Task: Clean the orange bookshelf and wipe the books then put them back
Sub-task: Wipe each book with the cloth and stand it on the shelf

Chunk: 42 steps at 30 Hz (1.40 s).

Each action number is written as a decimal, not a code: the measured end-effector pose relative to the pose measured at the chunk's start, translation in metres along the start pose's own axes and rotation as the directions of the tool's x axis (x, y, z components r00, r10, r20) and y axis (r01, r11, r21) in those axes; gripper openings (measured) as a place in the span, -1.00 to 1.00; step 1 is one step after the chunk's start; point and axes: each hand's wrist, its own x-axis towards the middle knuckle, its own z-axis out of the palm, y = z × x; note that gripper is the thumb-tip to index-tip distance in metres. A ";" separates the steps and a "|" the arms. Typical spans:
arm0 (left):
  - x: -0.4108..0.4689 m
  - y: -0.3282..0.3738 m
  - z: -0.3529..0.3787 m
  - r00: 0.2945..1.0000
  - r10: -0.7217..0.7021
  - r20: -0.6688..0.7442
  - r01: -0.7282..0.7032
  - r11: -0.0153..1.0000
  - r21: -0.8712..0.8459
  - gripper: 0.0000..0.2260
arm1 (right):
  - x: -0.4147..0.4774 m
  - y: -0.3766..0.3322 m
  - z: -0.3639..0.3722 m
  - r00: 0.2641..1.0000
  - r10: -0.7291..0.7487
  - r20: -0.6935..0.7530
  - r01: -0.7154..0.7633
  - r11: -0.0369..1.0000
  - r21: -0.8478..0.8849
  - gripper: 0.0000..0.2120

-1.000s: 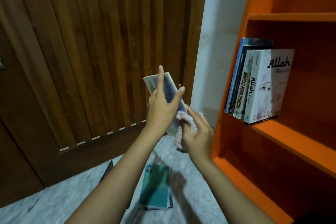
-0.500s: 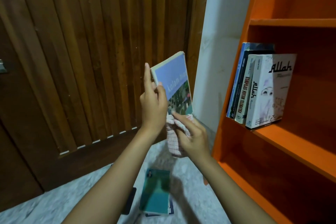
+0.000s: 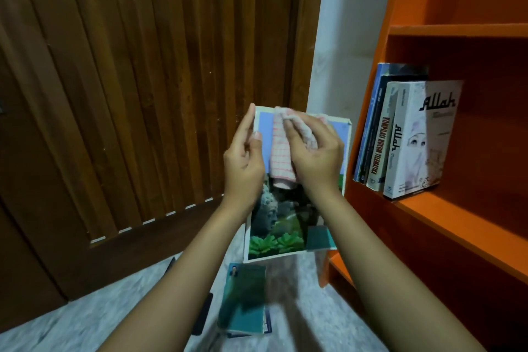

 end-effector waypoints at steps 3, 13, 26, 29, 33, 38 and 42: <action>0.002 0.005 -0.008 0.999 -0.023 -0.043 0.019 0.997 -0.078 -0.64 | 0.014 0.027 -0.017 0.967 0.231 -0.107 -0.237 0.970 -0.047 -0.78; 0.007 -0.003 0.006 0.993 -0.067 -0.095 0.061 0.996 -0.068 -0.65 | -0.032 0.019 -0.012 0.979 0.192 0.068 -0.199 0.973 0.119 -0.81; 0.008 -0.016 0.002 0.936 -0.210 -0.284 0.150 0.964 -0.220 -0.65 | -0.074 0.037 -0.005 0.980 0.157 0.119 -0.154 0.988 -0.033 -0.81; 0.016 -0.016 -0.004 0.901 -0.235 -0.364 0.151 0.958 -0.245 -0.64 | -0.102 0.035 -0.009 0.940 -0.177 0.292 0.213 0.972 -0.096 -0.75; 0.025 -0.013 -0.017 0.895 -0.236 -0.378 0.133 0.951 -0.280 -0.66 | -0.115 0.061 -0.022 0.957 -0.169 0.235 0.205 0.969 -0.138 -0.76; 0.030 -0.003 -0.008 0.941 -0.243 -0.234 0.158 0.931 -0.329 -0.67 | -0.072 0.070 -0.041 0.961 0.275 0.037 -0.275 0.961 -0.004 -0.81; 0.029 0.012 0.031 0.972 -0.197 -0.126 0.139 0.920 -0.366 -0.67 | -0.019 0.066 -0.081 0.848 0.492 0.198 -0.530 0.778 0.337 -0.75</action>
